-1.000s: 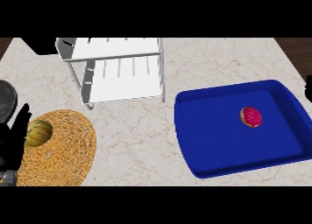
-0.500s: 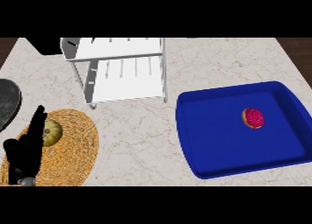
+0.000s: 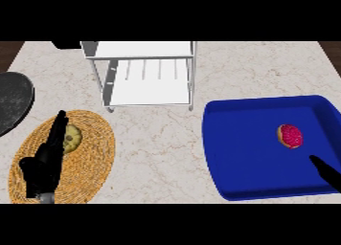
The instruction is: Pick the cupcake from the tray and place it in the tiered basket
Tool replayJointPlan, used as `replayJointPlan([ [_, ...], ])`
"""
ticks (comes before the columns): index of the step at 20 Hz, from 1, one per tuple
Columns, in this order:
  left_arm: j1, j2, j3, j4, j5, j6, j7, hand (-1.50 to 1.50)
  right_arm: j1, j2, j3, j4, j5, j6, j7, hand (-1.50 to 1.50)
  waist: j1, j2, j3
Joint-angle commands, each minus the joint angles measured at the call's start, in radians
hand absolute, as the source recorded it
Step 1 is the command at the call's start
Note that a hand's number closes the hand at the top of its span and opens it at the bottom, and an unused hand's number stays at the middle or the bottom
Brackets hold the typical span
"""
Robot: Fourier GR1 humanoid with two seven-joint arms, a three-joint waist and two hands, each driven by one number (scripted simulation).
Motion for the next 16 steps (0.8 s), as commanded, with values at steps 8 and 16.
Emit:
replayJointPlan([
  [8,0.045,-0.036,-0.074,0.043,-0.017,-0.029,0.036,0.0,0.059,-0.22,0.084,0.007,0.23,0.126,0.523,-1.5,0.069,0.032,-0.018],
  [16,0.021,-0.058,-0.079,0.049,-0.024,-0.021,0.066,0.0,-0.107,-0.326,0.112,-0.03,0.434,0.347,0.936,-1.5,0.08,0.022,-0.012],
])
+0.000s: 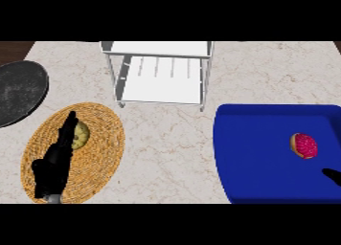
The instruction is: Pick the cupcake from the tray and place it in the tiered basket
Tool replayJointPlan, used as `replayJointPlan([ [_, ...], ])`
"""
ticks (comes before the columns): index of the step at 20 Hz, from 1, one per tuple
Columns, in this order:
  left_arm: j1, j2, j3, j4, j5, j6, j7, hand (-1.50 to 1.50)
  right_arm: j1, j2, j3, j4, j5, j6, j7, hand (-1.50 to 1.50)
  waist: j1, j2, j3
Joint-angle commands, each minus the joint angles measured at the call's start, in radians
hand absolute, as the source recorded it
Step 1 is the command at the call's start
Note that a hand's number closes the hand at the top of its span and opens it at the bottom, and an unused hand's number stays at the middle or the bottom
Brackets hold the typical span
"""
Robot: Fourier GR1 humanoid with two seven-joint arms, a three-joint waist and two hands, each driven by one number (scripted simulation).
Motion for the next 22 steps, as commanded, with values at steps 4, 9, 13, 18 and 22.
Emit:
replayJointPlan([
  [4,0.034,-0.027,-0.038,0.057,0.012,-0.03,0.048,0.0,-0.137,-0.04,0.05,0.007,0.126,0.235,0.379,-1.5,0.014,0.008,-0.008],
  [9,0.028,-0.067,-0.051,0.078,-0.01,0.006,0.055,0.0,-0.215,0.035,0.074,0.023,0.153,0.343,0.422,-1.5,-0.009,0.003,-0.007],
  [13,0.046,-0.04,-0.027,0.068,0.012,-0.028,0.043,0.0,-0.328,0.092,0.033,0.109,0.177,0.393,0.424,-1.5,0.001,0.002,-0.004],
  [18,0.037,-0.048,-0.017,0.095,0.001,-0.019,0.041,0.0,-0.376,0.147,0.023,0.171,0.217,0.454,0.424,-1.5,-0.027,-0.002,-0.003],
  [22,0.034,-0.031,-0.003,0.06,0.006,-0.025,0.071,0.0,-0.436,0.213,-0.007,0.253,0.204,0.513,0.424,-1.5,-0.016,-0.003,-0.003],
])
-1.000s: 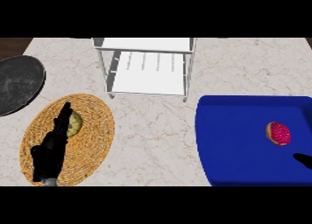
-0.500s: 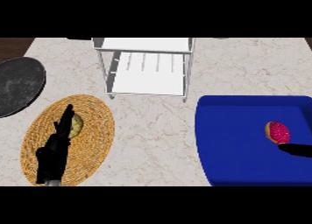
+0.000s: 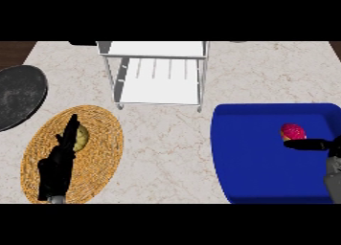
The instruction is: Pick the cupcake from the tray and place it in the tiered basket
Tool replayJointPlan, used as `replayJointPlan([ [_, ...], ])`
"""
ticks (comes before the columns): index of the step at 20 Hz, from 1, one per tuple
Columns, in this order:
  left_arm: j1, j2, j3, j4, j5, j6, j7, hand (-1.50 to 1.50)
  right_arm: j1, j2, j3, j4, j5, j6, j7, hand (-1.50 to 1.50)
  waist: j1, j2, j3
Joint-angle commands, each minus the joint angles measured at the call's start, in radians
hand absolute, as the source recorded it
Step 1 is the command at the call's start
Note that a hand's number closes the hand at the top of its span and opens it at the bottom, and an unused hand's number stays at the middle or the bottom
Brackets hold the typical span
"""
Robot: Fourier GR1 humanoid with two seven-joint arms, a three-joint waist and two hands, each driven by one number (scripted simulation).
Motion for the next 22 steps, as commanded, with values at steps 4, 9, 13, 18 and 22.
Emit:
replayJointPlan([
  [4,0.024,-0.043,-0.023,0.092,0.015,-0.014,0.033,0.0,-0.109,0.082,-0.053,0.109,0.008,0.174,0.206,-1.5,-0.02,0.013,-0.011],
  [9,0.021,-0.029,0.006,0.09,0.031,-0.031,0.027,0.0,-0.173,0.121,-0.095,0.176,0.045,0.218,0.206,-1.5,-0.025,0.01,-0.009],
  [13,0.046,-0.049,-0.024,0.072,0.008,-0.022,0.015,0.0,-0.237,0.164,-0.135,0.242,0.088,0.232,0.205,-1.5,-0.021,0.008,-0.008],
  [18,0.067,-0.046,0.003,0.064,0.017,-0.018,0.008,0.0,-0.224,0.191,-0.185,0.233,0.079,0.273,0.205,-1.5,-0.035,0.004,-0.007],
  [22,0.046,-0.066,-0.014,0.062,0.007,-0.012,0.04,0.0,-0.206,0.228,-0.207,0.233,0.099,0.277,0.205,-1.5,-0.049,0.003,-0.006],
])
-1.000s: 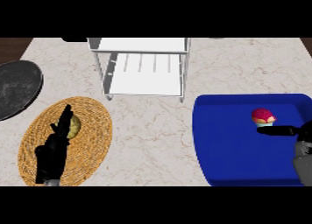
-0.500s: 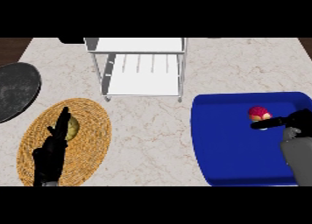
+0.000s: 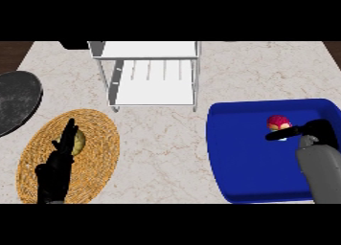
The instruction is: Pick the cupcake from the tray and place it in the tiered basket
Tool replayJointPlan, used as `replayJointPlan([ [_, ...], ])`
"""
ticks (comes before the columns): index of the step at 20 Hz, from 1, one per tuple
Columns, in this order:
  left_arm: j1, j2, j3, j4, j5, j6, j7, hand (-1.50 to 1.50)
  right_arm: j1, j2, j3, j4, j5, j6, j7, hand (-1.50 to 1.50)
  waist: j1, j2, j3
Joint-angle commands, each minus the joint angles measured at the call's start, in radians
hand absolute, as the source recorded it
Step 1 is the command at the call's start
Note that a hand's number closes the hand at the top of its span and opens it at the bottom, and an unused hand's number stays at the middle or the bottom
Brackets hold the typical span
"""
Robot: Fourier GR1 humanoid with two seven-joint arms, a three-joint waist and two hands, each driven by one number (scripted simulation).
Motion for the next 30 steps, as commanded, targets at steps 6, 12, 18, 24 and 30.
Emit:
replayJointPlan([
  [6,0.017,-0.035,-0.018,0.094,0.021,-0.033,0.025,0.0,-0.023,0.078,-0.063,0.02,0.04,0.043,0.222,-1.5,-0.003,0.014,-0.013],
  [12,-0.004,-0.034,0.008,0.136,0.029,-0.047,-0.012,0.0,-0.013,0.104,-0.09,0.023,0.107,0.025,0.185,1.5,-0.003,0.016,-0.013],
  [18,-0.027,-0.052,0.011,0.143,0.02,-0.041,0.001,0.0,-0.009,0.103,-0.097,-0.003,0.147,0.082,0.11,1.5,-0.003,0.015,-0.013],
  [24,-0.025,-0.034,0.0,0.104,0.002,-0.052,0.027,0.0,-0.038,0.084,0.071,0.047,0.205,0.214,-0.241,1.5,0.026,0.022,-0.011],
  [30,-0.035,-0.04,-0.035,0.081,0.001,-0.082,0.029,0.0,-0.132,0.105,0.42,-0.027,0.235,0.428,-0.686,1.5,0.089,0.029,-0.012],
])
